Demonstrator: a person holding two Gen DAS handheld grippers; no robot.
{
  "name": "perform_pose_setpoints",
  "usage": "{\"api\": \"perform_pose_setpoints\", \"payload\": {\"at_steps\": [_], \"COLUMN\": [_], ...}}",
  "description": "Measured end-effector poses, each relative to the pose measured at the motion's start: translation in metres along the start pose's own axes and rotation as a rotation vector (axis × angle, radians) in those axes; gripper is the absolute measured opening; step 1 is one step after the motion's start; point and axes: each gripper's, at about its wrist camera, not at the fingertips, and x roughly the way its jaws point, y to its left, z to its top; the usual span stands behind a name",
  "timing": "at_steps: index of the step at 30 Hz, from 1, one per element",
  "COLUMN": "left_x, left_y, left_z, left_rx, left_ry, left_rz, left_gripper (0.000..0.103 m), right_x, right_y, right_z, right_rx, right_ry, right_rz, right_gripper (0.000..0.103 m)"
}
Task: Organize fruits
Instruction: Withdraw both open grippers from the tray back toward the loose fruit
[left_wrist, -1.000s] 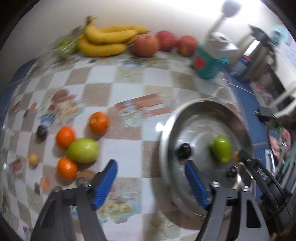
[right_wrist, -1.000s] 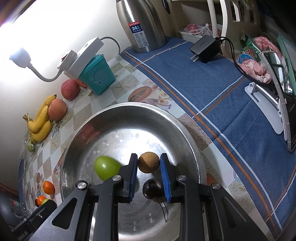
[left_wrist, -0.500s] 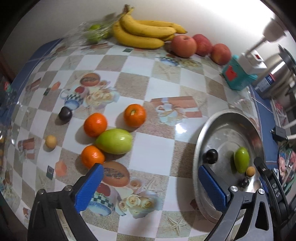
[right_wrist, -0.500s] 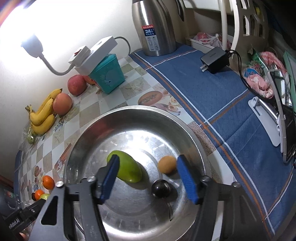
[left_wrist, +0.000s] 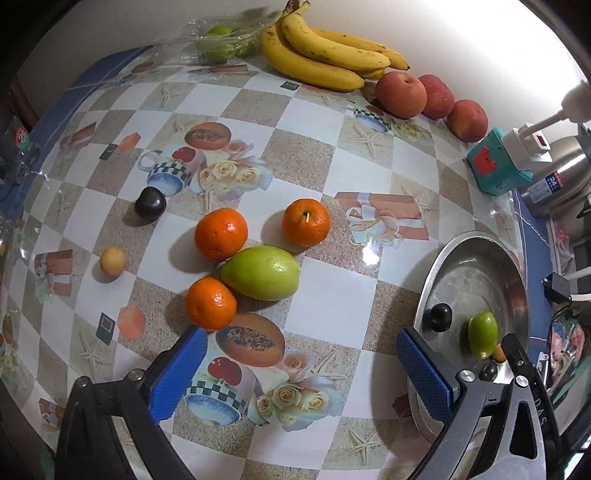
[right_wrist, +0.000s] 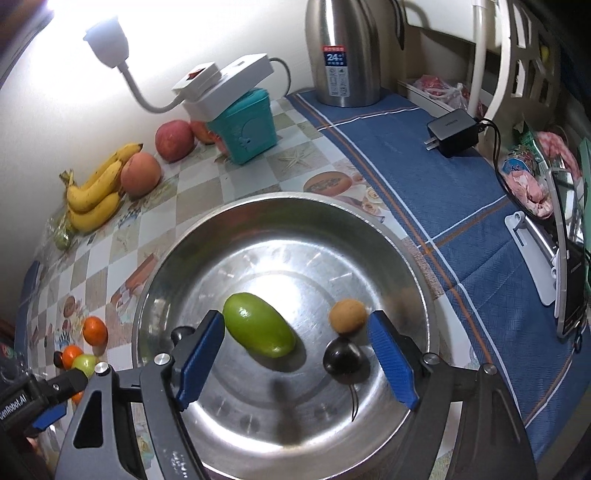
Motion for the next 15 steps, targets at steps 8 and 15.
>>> {"api": "perform_pose_setpoints", "payload": {"at_steps": [8,15], "left_x": [-0.001,-0.006], "left_y": [0.004,0.008], "left_z": [-0.002,-0.001], "left_rx": [0.020,0.028], "left_ry": [0.003,-0.019], "left_rz": [0.029,0.045], "left_gripper": [0.103,0.103], "right_x": [-0.003,-0.003], "right_y": [0.012,0.018], "right_z": [-0.005,-0.009], "right_rx": [-0.040,-0.072], "right_ry": [0.014,0.015], "right_rz": [0.012,-0.004], "right_gripper": [0.084,0.102]}}
